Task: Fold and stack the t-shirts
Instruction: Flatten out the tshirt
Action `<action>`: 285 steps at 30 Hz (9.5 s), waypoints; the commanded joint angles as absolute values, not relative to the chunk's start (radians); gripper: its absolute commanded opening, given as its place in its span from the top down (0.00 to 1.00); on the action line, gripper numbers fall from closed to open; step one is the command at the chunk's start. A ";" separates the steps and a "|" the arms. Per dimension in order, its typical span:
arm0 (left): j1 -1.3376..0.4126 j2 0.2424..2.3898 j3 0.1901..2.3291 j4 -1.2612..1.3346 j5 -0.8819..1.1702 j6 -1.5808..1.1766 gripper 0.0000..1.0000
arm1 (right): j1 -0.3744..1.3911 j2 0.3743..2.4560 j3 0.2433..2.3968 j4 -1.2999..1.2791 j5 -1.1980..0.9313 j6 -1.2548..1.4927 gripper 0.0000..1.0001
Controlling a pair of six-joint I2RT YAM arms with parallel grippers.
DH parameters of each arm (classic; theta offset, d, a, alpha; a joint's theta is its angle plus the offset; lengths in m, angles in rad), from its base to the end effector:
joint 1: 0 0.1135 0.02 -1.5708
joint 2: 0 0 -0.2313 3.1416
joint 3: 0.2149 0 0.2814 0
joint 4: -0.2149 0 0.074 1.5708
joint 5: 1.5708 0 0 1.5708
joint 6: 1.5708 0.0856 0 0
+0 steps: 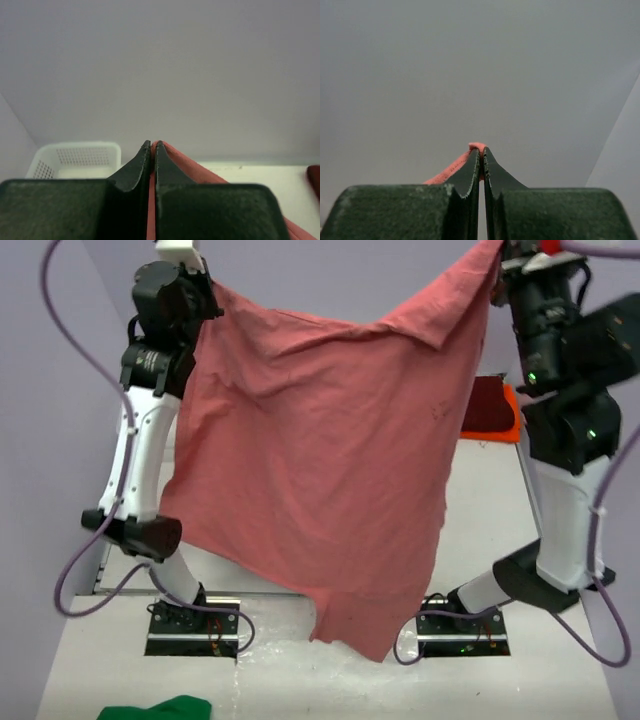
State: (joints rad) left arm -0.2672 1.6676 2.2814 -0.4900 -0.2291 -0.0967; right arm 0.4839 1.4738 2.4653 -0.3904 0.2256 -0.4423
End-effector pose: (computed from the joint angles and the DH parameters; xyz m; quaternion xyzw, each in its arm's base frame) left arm 0.3800 -0.0839 0.5706 -0.0294 0.6626 -0.0603 0.7460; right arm 0.2105 0.0890 0.6957 -0.1178 0.4588 -0.0342 0.8800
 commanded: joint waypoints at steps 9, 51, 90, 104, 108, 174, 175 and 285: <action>0.009 1.919 2.485 -0.449 0.020 -0.169 1.00 | 0.287 1.695 2.625 -0.281 0.103 -0.354 1.00; 0.078 1.485 2.002 -0.418 0.281 -0.310 1.00 | 0.806 1.387 2.274 -0.138 0.543 -0.743 1.00; -0.026 2.112 1.776 -0.034 0.238 -0.161 1.00 | 0.167 2.080 2.146 -0.288 0.232 -0.255 1.00; -0.023 1.647 1.652 -0.023 0.468 -0.302 1.00 | 0.293 1.691 2.114 -0.397 0.195 -0.210 1.00; -0.026 1.404 1.594 -0.032 0.445 -0.296 1.00 | 0.431 1.476 2.083 -0.365 0.312 -0.297 1.00; -0.044 1.856 1.305 -0.122 0.351 -0.598 1.00 | 0.357 1.360 1.460 -0.523 0.056 0.291 1.00; -0.051 1.844 1.264 -0.186 0.278 -0.620 1.00 | 0.385 1.262 1.318 -0.538 0.113 0.345 1.00; 0.026 0.976 1.690 -0.025 0.580 -0.497 1.00 | 0.403 0.951 2.261 -0.605 -0.242 -0.046 1.00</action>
